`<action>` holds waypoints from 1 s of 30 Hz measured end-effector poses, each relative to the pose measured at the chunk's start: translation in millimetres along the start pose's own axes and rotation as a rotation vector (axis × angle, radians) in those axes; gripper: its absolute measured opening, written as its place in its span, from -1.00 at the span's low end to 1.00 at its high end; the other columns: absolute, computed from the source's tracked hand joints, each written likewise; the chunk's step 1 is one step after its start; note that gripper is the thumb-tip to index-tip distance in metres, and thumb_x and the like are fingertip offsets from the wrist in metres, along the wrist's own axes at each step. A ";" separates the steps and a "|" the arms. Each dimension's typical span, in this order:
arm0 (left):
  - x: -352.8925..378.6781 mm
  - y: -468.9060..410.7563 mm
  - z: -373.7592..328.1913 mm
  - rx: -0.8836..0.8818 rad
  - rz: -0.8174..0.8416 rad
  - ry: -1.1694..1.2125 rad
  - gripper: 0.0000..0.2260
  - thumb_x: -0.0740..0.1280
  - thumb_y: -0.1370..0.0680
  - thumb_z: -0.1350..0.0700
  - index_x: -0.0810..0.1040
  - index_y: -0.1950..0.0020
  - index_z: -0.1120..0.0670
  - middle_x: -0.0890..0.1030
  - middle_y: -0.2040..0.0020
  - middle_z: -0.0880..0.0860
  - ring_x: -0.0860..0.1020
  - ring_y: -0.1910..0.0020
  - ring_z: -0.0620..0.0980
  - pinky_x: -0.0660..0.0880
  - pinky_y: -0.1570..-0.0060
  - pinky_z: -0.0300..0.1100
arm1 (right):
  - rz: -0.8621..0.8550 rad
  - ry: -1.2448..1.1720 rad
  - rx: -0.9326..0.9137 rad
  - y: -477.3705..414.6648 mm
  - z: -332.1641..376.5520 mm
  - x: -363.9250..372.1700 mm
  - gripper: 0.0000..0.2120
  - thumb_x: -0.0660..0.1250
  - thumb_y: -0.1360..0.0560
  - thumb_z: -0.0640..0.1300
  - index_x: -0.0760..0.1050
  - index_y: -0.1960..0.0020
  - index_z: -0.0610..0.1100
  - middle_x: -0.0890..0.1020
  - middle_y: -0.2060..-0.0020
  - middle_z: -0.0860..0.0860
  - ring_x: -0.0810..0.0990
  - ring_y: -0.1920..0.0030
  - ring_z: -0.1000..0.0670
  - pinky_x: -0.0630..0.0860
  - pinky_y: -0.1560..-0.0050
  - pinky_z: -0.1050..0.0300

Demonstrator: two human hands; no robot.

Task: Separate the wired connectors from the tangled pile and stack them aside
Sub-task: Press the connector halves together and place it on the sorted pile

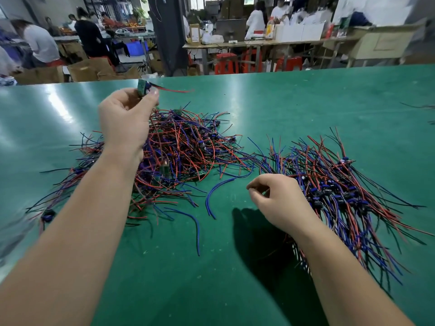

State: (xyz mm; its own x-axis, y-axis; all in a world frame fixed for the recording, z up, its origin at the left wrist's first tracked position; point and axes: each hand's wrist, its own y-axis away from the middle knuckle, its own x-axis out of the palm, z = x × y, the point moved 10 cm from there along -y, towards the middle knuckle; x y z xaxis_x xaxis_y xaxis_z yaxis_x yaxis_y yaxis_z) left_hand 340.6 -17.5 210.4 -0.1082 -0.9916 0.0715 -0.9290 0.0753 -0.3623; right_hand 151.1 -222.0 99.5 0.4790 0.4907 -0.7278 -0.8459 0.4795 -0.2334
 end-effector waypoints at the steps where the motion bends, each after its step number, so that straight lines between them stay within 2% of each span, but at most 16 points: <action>1: 3.0 0.0 1.1 -0.025 0.020 0.040 -0.90 0.42 -0.51 0.08 0.58 0.06 0.08 0.66 0.20 -0.01 0.59 0.30 -0.17 0.50 0.27 -0.32 | -0.001 0.001 -0.003 0.0 0.4 0.2 -0.86 0.32 -0.52 -0.17 0.64 0.00 -0.10 0.63 0.19 0.10 0.55 0.21 0.19 0.45 0.08 0.34; 4: 23.8 7.3 12.2 -0.221 0.177 0.253 -0.86 0.35 -0.55 0.01 0.53 0.00 0.07 0.69 0.17 -0.03 0.61 0.37 -0.11 0.53 0.38 -0.27 | -0.013 0.008 -0.020 0.2 1.9 -0.1 -0.87 0.32 -0.50 -0.17 0.65 0.04 -0.09 0.64 0.21 0.10 0.50 0.27 0.25 0.37 0.15 0.38; 7: 34.5 16.7 13.5 -0.261 0.235 0.238 -0.85 0.36 -0.54 0.02 0.53 0.00 0.08 0.69 0.17 -0.03 0.55 0.47 -0.15 0.51 0.48 -0.30 | 0.005 -0.001 -0.012 -0.3 1.4 2.8 -0.87 0.33 -0.49 -0.16 0.64 0.03 -0.07 0.61 0.24 0.14 0.49 0.27 0.29 0.39 0.15 0.37; 9: 41.8 27.3 19.6 -0.331 0.268 0.220 -0.84 0.34 -0.55 0.00 0.54 0.01 0.08 0.67 0.25 -0.06 0.43 0.55 -0.22 0.39 0.59 -0.37 | 0.010 -0.054 0.003 -0.7 1.4 2.7 -0.88 0.34 -0.48 -0.15 0.64 0.05 -0.03 0.61 0.28 0.17 0.54 0.29 0.24 0.44 0.16 0.34; 11: 58.4 47.2 28.5 -0.435 0.389 0.214 -0.79 0.28 -0.58 -0.03 0.55 0.00 0.10 0.59 0.37 -0.09 0.28 0.60 -0.23 0.24 0.67 -0.41 | 0.037 -0.231 0.012 -0.7 4.7 5.0 -0.88 0.35 -0.49 -0.16 0.62 0.06 0.02 0.64 0.32 0.13 0.61 0.32 0.14 0.49 0.18 0.27; 13: 79.0 77.8 39.6 -0.533 0.538 0.191 -0.73 0.23 -0.60 -0.04 0.56 -0.02 0.15 0.51 0.45 -0.10 0.21 0.62 -0.23 0.16 0.70 -0.40 | 0.104 -0.553 0.032 0.4 12.1 12.0 -0.85 0.35 -0.51 -0.17 0.59 0.01 0.06 0.68 0.27 0.04 0.63 0.34 0.07 0.54 0.19 0.20; 16: 98.9 119.5 53.9 -0.560 0.670 0.145 -0.71 0.23 -0.60 -0.02 0.60 -0.02 0.17 0.46 0.48 -0.08 0.20 0.65 -0.23 0.14 0.70 -0.41 | 0.149 -0.909 0.034 1.3 22.3 15.0 -0.83 0.33 -0.46 0.01 0.63 -0.01 0.11 0.67 0.19 0.05 0.58 0.33 0.09 0.48 0.28 0.30; 18: 105.4 135.2 59.5 -0.538 0.715 0.170 -0.66 0.23 -0.60 0.00 0.60 -0.03 0.27 0.42 0.50 -0.05 0.18 0.66 -0.21 0.14 0.67 -0.43 | 0.111 -0.942 0.020 0.0 21.7 9.1 -0.79 0.32 -0.38 0.08 0.67 0.04 0.14 0.67 0.16 0.09 0.53 0.34 0.12 0.45 0.29 0.32; 20: 108.4 145.8 64.7 -0.537 0.771 0.169 -0.52 0.22 -0.59 0.00 0.47 -0.11 0.47 0.39 0.55 -0.07 0.15 0.68 -0.20 0.14 0.64 -0.43 | 0.022 -0.941 0.065 -1.9 11.8 2.2 -0.76 0.36 -0.33 0.06 0.66 0.03 0.07 0.68 0.18 0.08 0.50 0.36 0.14 0.42 0.31 0.33; 21: 109.4 150.3 67.3 -0.545 0.803 0.163 -0.48 0.23 -0.58 -0.02 0.43 -0.12 0.50 0.35 0.57 -0.08 0.14 0.68 -0.20 0.14 0.64 -0.43 | -0.004 -0.954 0.081 -2.3 8.1 0.4 -0.73 0.38 -0.32 0.02 0.64 0.01 0.03 0.69 0.21 0.05 0.49 0.36 0.13 0.41 0.31 0.33; 25: 112.3 165.7 69.6 -0.581 0.899 0.218 -0.60 0.26 -0.48 -0.06 0.56 0.00 0.29 0.26 0.56 -0.05 0.13 0.67 -0.20 0.15 0.65 -0.43 | 0.013 -1.058 0.006 -0.4 17.0 -1.8 -0.79 0.41 -0.29 -0.16 0.63 0.08 -0.13 0.68 0.36 0.03 0.56 0.36 0.13 0.39 0.35 0.39; 27: 111.6 170.2 70.3 -0.594 0.924 0.252 -0.68 0.25 -0.49 -0.05 0.60 0.17 0.20 0.25 0.56 -0.04 0.13 0.67 -0.20 0.15 0.65 -0.43 | 0.006 -1.082 -0.013 0.1 20.4 -3.7 -0.86 0.39 -0.28 -0.20 0.63 0.17 -0.16 0.67 0.38 0.05 0.61 0.39 0.15 0.42 0.36 0.42; 28: 111.4 172.5 71.4 -0.606 0.936 0.275 -0.68 0.25 -0.50 -0.04 0.56 0.28 0.17 0.25 0.57 -0.04 0.13 0.68 -0.21 0.15 0.65 -0.43 | 0.002 -1.092 0.000 -0.3 19.1 -3.0 -0.90 0.39 -0.28 -0.19 0.64 0.21 -0.14 0.68 0.36 0.04 0.63 0.38 0.12 0.47 0.35 0.39; 30: 112.4 177.8 73.7 -0.630 0.967 0.312 -0.64 0.22 -0.52 -0.04 0.40 0.38 0.15 0.26 0.60 -0.05 0.13 0.69 -0.21 0.16 0.66 -0.42 | 0.006 -1.120 0.059 -1.4 13.6 1.3 -0.92 0.40 -0.29 -0.15 0.64 0.26 -0.13 0.68 0.32 0.01 0.62 0.38 0.06 0.63 0.19 0.14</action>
State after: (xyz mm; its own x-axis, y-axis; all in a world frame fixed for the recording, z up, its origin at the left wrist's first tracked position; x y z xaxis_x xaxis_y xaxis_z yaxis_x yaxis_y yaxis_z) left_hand 189.3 -123.3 85.6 -0.8585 -0.4335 0.2741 -0.4158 0.9011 0.1228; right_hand 156.1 -212.1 107.6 0.4405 0.8566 0.2688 -0.8509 0.4938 -0.1792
